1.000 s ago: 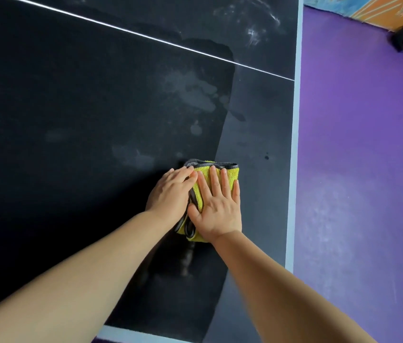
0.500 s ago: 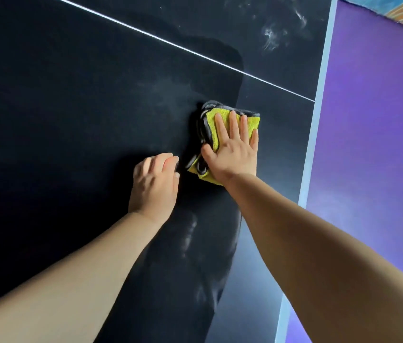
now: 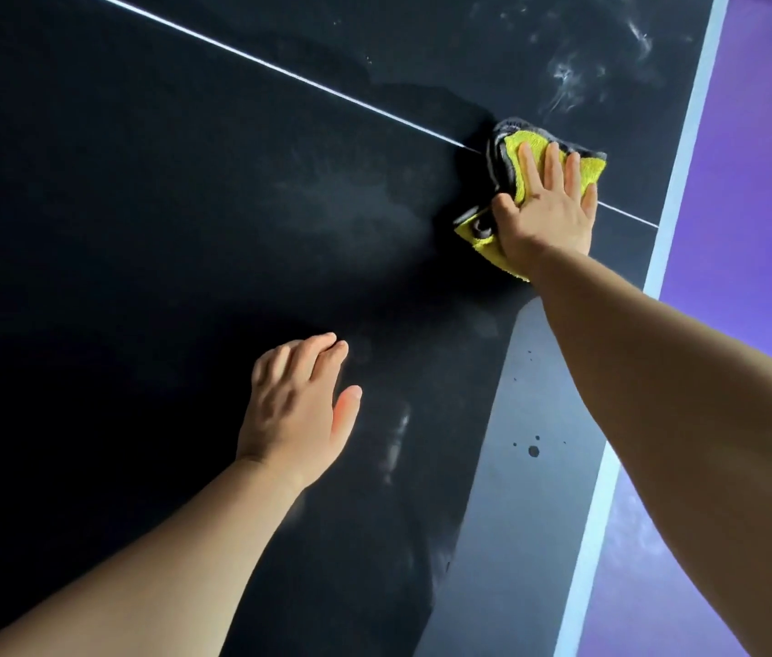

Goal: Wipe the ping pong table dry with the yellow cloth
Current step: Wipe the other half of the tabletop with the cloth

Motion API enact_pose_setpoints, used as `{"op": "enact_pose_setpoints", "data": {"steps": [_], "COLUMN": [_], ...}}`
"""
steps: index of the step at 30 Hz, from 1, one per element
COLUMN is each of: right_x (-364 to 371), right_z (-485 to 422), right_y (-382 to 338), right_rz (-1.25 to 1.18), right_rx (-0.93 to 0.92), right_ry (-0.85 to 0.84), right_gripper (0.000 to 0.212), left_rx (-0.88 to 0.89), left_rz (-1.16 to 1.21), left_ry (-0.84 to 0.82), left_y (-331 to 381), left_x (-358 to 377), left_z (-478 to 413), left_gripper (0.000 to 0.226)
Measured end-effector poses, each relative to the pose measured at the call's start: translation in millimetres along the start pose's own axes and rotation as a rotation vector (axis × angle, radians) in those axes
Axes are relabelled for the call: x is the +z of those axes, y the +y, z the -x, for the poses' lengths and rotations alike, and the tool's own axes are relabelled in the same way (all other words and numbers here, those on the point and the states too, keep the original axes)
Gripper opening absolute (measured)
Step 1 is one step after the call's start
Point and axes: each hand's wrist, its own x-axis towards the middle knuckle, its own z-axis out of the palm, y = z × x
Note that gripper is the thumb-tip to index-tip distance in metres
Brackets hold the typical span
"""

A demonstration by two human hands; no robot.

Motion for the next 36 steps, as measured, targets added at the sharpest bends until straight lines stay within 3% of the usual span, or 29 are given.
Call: {"op": "enact_pose_setpoints", "data": {"steps": [6, 20, 27, 36], "right_x": [6, 43, 62, 84], "right_z": [31, 237, 342, 476], "right_y": [7, 0, -21, -47], "right_rz": [-0.038, -0.003, 0.01, -0.023], "right_rx": [0.036, -0.015, 0.016, 0.012], "right_ry": [0.004, -0.01, -0.006, -0.037], "right_gripper": [0.067, 0.072, 0.074, 0.077], "left_rx": [0.003, 0.091, 0.375, 0.647], "left_rz": [-0.032, 0.042, -0.026, 0.05], "left_ry": [0.015, 0.099, 0.113, 0.063], "left_y": [1, 3, 2, 5], "left_x": [1, -1, -9, -9], "left_z": [0, 9, 47, 176], "left_gripper": [0.049, 0.042, 0.033, 0.034]}}
